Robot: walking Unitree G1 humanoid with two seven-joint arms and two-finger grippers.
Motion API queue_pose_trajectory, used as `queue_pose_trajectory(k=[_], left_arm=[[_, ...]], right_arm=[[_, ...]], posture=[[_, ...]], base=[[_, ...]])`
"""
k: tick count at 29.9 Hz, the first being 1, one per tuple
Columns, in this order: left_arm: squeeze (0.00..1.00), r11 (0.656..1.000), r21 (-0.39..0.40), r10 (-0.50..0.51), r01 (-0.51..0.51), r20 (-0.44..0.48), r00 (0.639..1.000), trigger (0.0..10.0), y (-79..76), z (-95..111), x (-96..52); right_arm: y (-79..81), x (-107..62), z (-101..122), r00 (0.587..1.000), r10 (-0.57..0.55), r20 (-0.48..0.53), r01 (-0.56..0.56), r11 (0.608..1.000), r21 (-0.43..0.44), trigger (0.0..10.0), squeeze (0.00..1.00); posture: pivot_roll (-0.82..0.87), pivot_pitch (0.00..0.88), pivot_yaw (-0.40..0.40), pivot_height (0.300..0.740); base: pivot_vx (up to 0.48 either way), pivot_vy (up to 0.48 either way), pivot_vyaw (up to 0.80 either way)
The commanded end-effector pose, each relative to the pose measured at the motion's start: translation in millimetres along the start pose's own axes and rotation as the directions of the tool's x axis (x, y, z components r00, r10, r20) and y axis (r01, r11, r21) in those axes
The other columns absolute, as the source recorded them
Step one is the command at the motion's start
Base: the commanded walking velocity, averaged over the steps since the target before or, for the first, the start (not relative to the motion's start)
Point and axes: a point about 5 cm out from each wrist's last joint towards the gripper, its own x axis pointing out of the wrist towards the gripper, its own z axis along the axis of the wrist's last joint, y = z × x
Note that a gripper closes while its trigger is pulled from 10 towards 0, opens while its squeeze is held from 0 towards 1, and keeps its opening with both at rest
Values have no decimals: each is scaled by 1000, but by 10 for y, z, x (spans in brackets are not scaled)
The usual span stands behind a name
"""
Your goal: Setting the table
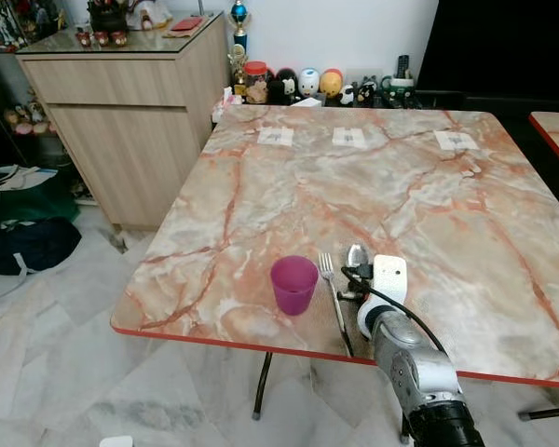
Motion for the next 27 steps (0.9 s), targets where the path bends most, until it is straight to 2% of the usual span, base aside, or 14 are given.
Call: queue_pose_trajectory(k=[1, 6, 18, 24, 27], left_arm=[[0, 1000, -9, -3, 3, -19, 1000, 10000, -15, -37, -4], [0, 1000, 17, 2, -2, -19, 1000, 10000, -9, -33, -4], [0, 999, 33, 7, -6, -22, 1000, 10000, -6, -36, -4], [0, 1000, 30, 8, -7, -23, 1000, 10000, -7, -36, -3], [0, 1000, 29, 9, -8, -23, 1000, 10000, -5, -35, -3]], right_arm=[[-11, -40, 144, 994, -10, 106, 12, 1000, -11, 10000, 0], [-36, -81, 194, 986, -8, 168, 8, 1000, 0, 10000, 0], [-71, -97, 223, 975, -33, 221, 34, 999, -5, 10000, 0], [-72, -92, 231, 971, -42, 234, 42, 999, 5, 10000, 0], [-74, -98, 245, 968, -41, 246, 40, 999, 6, 10000, 0]], posture=[[-52, 0, 0, 740], [-55, 0, 1, 740], [-56, 0, 0, 740], [-56, 0, 0, 740], [-58, 0, 3, 740]], base=[[0, 0, 0], [0, 0, 0], [0, -421, 0], [0, -424, -696], [0, -424, 0]])
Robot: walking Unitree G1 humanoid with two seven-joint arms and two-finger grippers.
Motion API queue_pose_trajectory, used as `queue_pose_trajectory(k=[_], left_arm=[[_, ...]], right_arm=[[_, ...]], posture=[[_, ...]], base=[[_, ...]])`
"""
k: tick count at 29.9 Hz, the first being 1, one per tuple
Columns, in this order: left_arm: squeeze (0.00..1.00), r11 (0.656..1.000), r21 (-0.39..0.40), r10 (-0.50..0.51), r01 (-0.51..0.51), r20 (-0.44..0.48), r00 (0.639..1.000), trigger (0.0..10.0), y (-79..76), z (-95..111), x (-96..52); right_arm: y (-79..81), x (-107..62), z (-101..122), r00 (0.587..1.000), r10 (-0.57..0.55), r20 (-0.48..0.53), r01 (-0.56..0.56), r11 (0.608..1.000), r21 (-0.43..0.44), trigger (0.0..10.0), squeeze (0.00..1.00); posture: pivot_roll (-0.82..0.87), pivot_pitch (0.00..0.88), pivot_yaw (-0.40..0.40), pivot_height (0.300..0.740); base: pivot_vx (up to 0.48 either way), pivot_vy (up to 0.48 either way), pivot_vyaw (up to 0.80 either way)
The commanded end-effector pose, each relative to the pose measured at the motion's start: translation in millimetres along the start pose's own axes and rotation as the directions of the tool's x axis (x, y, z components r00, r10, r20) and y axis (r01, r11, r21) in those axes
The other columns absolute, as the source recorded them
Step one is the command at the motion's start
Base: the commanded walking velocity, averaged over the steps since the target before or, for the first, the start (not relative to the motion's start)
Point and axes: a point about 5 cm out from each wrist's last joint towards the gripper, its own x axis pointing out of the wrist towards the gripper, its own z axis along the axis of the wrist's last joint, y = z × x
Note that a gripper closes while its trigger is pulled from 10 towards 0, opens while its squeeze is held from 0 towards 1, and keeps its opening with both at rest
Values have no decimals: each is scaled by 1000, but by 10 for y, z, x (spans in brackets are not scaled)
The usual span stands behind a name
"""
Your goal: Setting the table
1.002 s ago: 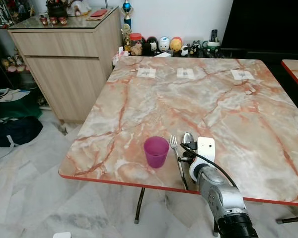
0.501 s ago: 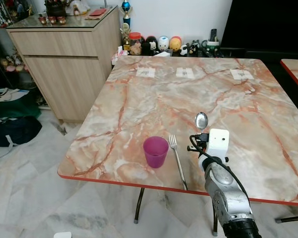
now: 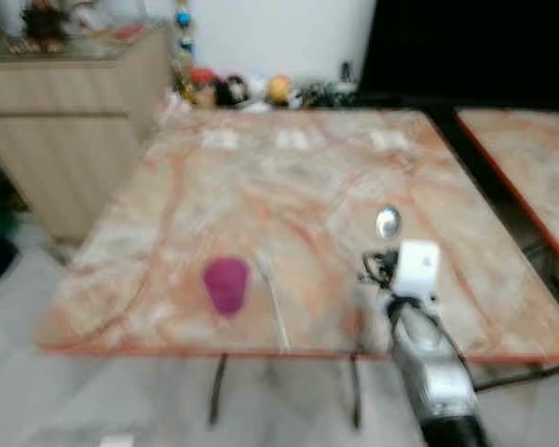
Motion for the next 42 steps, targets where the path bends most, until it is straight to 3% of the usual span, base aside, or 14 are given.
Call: queue_pose_trajectory(k=[1, 26, 33, 42], left_arm=[[0, 1000, 3, -10, 10, -21, 1000, 10000, -40, -60, -8], [0, 1000, 19, -4, 4, -26, 1000, 10000, -30, -56, -7], [0, 1000, 12, -5, 5, -20, 1000, 10000, -26, -51, -7], [0, 1000, -10, -8, 8, -14, 1000, 10000, -29, -51, -8]], right_arm=[[-73, 7, 64, 999, -20, 33, 20, 1000, -6, 10000, 0], [-97, 28, 149, 996, -39, 82, 41, 999, -22, 10000, 0], [-110, 36, 232, 991, -49, 128, 47, 999, 19, 10000, 0], [-83, 18, 239, 988, -41, 149, 38, 999, 22, 10000, 0]], posture=[[-58, 0, 3, 740], [-63, 0, 11, 740], [-67, 0, 17, 740], [-62, 0, 15, 740]], base=[[0, -420, 0], [209, -403, 0], [283, -377, -64], [0, 0, -177]])
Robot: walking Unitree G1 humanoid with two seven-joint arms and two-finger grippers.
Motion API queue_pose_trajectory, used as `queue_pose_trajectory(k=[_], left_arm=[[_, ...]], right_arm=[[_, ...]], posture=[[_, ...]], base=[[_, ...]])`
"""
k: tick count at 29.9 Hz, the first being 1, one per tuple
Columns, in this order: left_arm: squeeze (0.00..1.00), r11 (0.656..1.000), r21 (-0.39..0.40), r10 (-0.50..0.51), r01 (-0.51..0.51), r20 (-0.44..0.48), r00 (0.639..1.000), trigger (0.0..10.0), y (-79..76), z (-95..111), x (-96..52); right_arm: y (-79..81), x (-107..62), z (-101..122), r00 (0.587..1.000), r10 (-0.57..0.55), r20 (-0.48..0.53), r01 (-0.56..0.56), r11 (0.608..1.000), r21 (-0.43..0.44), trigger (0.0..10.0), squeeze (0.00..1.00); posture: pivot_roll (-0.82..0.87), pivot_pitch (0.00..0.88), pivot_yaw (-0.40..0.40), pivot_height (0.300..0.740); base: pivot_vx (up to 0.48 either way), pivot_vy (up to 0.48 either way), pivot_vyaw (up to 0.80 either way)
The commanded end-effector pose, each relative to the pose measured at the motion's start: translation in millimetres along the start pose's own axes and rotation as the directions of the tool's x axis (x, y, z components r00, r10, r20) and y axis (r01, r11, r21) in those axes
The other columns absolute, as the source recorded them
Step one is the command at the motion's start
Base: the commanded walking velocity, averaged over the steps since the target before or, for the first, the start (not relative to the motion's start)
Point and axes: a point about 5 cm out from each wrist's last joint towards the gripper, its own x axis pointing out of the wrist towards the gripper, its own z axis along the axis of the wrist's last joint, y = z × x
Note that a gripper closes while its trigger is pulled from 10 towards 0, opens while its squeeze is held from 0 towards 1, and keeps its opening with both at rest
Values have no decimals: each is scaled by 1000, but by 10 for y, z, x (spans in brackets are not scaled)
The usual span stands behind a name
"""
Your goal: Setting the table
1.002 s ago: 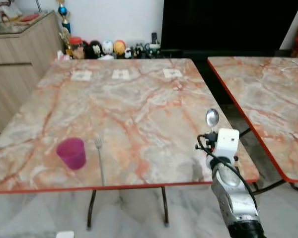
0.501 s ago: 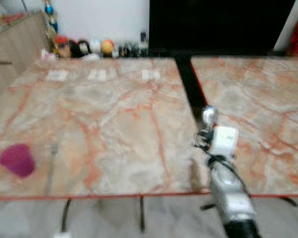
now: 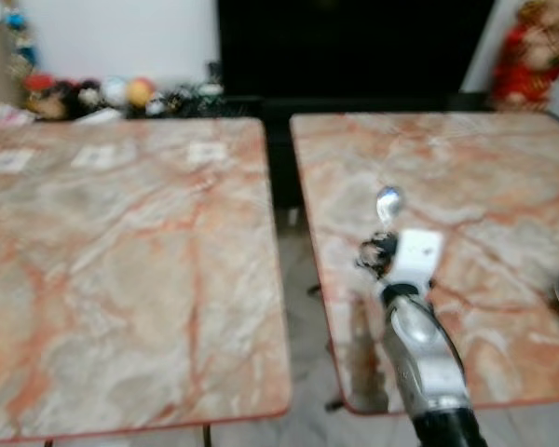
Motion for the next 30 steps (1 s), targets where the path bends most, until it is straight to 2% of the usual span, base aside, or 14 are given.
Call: queue_pose_trajectory(k=[1, 12, 20, 30], left_arm=[[0, 1000, -6, 0, 0, -21, 1000, 10000, 0, -82, -19], [0, 1000, 16, -5, 5, -25, 1000, 10000, -9, -80, -17], [0, 1000, 16, -4, 5, -24, 1000, 10000, -18, -79, -16], [0, 1000, 14, -1, 1, -23, 1000, 10000, -16, -76, -15]], right_arm=[[-66, -8, 20, 1000, -26, 13, 26, 1000, 8, 10000, 0], [-73, -4, 38, 1000, -21, 23, 21, 1000, 2, 10000, 0], [-47, -1, 72, 999, -3, 45, 2, 1000, 7, 10000, 0], [-9, 4, 136, 996, 21, 82, -19, 999, -26, 10000, 0]], posture=[[-62, 0, 15, 740], [-64, 0, 10, 740], [-64, 0, 5, 740], [-62, 0, 5, 740]], base=[[0, 0, 0], [0, -25, 0], [0, -470, -783], [0, -480, 0]])
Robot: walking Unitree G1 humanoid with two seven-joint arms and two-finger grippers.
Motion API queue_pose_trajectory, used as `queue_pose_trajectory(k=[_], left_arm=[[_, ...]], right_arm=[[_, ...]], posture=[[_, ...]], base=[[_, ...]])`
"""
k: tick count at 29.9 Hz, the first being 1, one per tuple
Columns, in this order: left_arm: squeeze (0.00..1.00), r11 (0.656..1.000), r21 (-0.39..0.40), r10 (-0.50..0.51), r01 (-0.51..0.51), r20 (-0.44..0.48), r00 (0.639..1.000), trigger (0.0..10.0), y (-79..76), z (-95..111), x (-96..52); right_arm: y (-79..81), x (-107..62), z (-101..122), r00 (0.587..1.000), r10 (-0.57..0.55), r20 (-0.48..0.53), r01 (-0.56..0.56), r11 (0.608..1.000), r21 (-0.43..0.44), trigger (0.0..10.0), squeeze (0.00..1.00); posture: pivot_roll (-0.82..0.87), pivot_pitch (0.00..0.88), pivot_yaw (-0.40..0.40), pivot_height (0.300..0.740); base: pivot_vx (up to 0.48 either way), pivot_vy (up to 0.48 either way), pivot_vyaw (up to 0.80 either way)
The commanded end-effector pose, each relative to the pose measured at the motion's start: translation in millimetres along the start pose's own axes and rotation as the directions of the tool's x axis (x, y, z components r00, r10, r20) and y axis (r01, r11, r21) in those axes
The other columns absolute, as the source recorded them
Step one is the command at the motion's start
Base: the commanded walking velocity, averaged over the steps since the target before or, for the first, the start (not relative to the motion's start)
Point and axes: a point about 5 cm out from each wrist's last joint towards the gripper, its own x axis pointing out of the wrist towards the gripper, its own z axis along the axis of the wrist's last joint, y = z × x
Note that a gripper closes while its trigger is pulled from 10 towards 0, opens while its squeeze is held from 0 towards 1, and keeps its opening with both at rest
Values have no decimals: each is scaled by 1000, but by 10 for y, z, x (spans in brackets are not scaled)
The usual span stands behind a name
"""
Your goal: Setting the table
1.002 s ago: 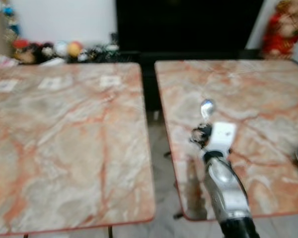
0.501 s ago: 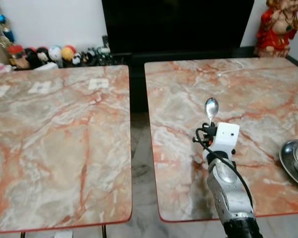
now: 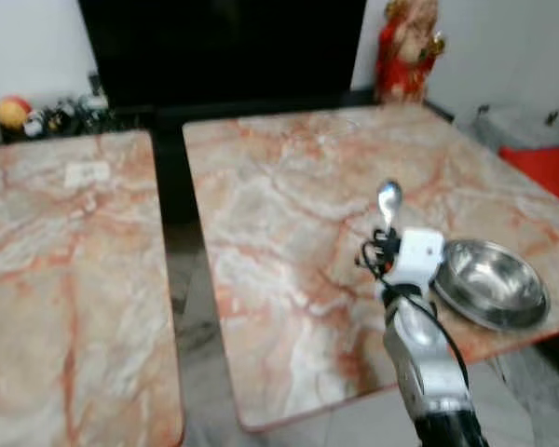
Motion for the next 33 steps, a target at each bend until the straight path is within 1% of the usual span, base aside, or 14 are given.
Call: queue_pose_trajectory(k=[1, 12, 15, 20, 21, 22, 24, 25, 27, 28, 29, 30, 33], left_arm=[[0, 1000, 4, -18, 19, -24, 1000, 10000, -65, -66, -7], [0, 1000, 10, -13, 14, -23, 1000, 10000, -53, -62, -7], [0, 1000, 5, -9, 9, -24, 1000, 10000, -49, -63, -7], [0, 1000, 7, -8, 9, -24, 1000, 10000, -50, -62, -7], [0, 1000, 6, -9, 9, -24, 1000, 10000, -50, -62, -7], [0, 1000, 5, -9, 9, -24, 1000, 10000, -51, -62, -7], [0, 1000, 5, -10, 10, -24, 1000, 10000, -52, -61, -6], [0, 1000, 6, -12, 12, -24, 1000, 10000, -53, -60, -6], [0, 1000, 7, -14, 14, -25, 1000, 10000, -55, -59, -5], [0, 1000, 7, -16, 17, -25, 1000, 10000, -57, -57, -5], [0, 1000, 7, -16, 17, -25, 1000, 10000, -57, -57, -5], [0, 1000, 6, -19, 20, -24, 1000, 10000, -60, -55, -4], [0, 1000, 7, -24, 24, -24, 999, 10000, -62, -52, -3]], right_arm=[[-76, 3, 46, 1000, -20, 22, 21, 1000, -17, 10000, 0], [-73, -3, 97, 999, -20, 47, 21, 999, -26, 10000, 0], [-71, 3, 150, 998, -18, 64, 20, 999, -27, 10000, 0], [-114, 19, 234, 996, -27, 83, 30, 999, -31, 10000, 0], [-159, 29, 260, 996, -41, 83, 45, 998, -46, 10000, 0], [-249, 47, 296, 994, -68, 81, 73, 995, -65, 10000, 0], [-378, 75, 325, 993, -96, 68, 101, 991, -84, 10000, 0], [-479, 98, 330, 992, -119, 47, 123, 986, -108, 10000, 0], [-568, 121, 313, 990, -141, 12, 141, 981, -134, 10000, 0], [-655, 144, 278, 986, -166, -35, 160, 979, -127, 10000, 0], [-655, 144, 278, 986, -166, -35, 160, 979, -127, 10000, 0], [-760, 175, 260, 983, -174, -62, 167, 980, -104, 10000, 0], [-877, 206, 232, 977, -185, -102, 166, 970, -177, 10000, 0]], posture=[[-63, 0, 5, 740], [-68, 0, 12, 740], [-69, 0, 12, 740], [-70, 0, 13, 740], [-71, 0, 13, 740], [-75, 0, 14, 740], [-77, 0, 17, 740], [-78, 0, 17, 740], [-81, 0, 19, 740], [-85, 0, 20, 740], [-85, 0, 20, 740], [-85, 0, 21, 740], [-83, 0, 23, 740]], base=[[0, -480, 0], [0, -472, 0], [0, 0, 0], [0, 0, 0], [0, 0, 0], [0, 0, 0], [0, 0, 0], [0, 0, 0], [0, 0, 0], [0, 0, 0], [0, 0, 0], [0, 0, 0], [0, 0, 0]])
